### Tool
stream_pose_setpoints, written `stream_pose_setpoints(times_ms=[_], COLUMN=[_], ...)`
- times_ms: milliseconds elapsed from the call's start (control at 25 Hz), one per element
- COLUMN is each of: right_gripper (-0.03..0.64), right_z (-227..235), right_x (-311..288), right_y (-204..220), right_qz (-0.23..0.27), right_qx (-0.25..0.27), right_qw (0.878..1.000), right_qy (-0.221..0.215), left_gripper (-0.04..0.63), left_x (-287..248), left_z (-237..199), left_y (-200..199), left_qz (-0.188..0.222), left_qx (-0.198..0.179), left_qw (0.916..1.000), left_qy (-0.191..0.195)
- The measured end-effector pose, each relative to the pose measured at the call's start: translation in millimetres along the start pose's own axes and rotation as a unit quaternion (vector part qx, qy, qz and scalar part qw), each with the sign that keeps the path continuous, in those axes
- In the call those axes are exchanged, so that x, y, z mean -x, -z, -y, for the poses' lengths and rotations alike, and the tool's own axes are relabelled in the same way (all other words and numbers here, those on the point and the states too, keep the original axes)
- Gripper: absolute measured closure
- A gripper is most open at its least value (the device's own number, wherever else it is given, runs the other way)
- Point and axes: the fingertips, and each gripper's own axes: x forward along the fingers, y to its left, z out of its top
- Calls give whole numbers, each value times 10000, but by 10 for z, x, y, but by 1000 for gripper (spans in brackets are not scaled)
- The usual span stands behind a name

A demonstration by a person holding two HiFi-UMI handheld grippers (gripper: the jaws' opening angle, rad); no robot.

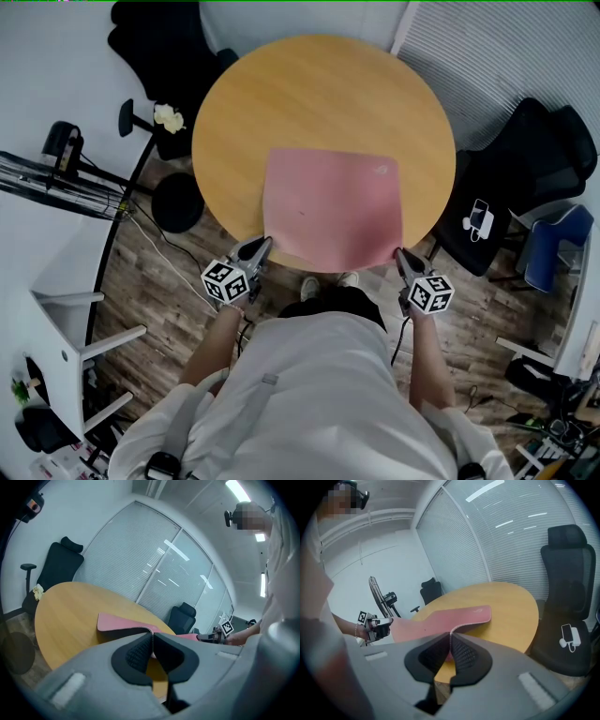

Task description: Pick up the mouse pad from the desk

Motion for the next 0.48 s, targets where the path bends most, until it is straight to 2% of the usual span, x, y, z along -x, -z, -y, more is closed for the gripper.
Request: stream_pose_setpoints(times_ms=[480], right_gripper=[601], right_z=[-227], right_x=[-52], right_y=[-504], right_qz=[431], right_qx=[245], right_qw=[9987], right_qy=[-63], left_gripper=[580], left_x=[-95], left_z=[151], left_y=[-469], left_qz=[311], left_qx=[-293], left_qw=[9991], left_qy=[67])
